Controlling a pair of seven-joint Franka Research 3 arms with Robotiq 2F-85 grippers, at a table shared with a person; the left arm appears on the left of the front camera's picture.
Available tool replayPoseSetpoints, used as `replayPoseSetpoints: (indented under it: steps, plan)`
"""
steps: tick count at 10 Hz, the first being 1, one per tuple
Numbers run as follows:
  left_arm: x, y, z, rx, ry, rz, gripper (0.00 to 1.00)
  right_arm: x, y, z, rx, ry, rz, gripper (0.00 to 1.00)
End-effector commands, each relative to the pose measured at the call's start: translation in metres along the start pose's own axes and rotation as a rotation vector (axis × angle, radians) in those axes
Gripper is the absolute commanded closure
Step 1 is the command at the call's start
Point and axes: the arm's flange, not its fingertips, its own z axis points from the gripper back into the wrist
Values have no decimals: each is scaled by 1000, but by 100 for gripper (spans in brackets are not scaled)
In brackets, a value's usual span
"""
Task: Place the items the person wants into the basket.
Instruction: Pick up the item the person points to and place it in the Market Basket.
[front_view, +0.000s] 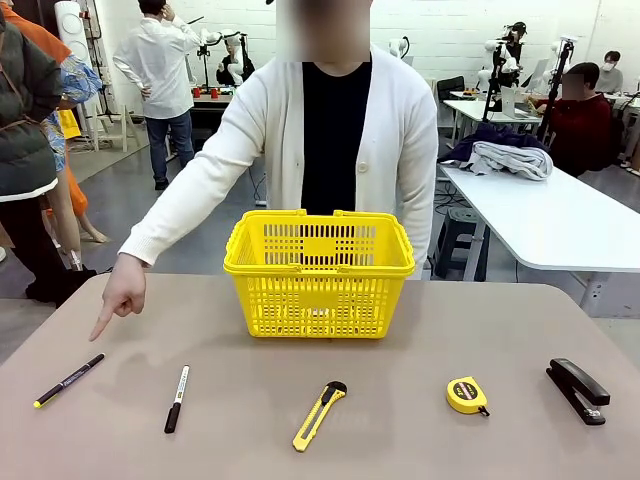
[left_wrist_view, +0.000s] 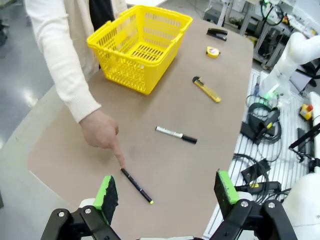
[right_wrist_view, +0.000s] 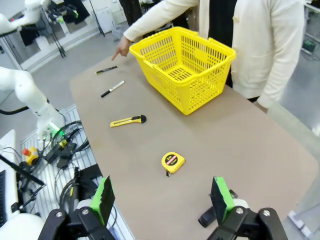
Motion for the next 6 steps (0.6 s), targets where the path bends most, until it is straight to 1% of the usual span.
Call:
replayPoseSetpoints:
  steps: [1, 3, 4, 6]
  plan:
    - [25, -1, -44, 66, 215, 150, 0, -1, -2, 1, 13, -25, 10, 0]
    - [27, 1, -107, 185, 463, 181, 0, -1, -2, 1, 13, -25, 10, 0]
    - [21, 6, -133, 240, 547, 194, 0, -1, -2, 1, 13, -25, 10, 0]
    - [-4, 19, -187, 301, 653, 217, 0, -1, -2, 1, 13, -25, 10, 0]
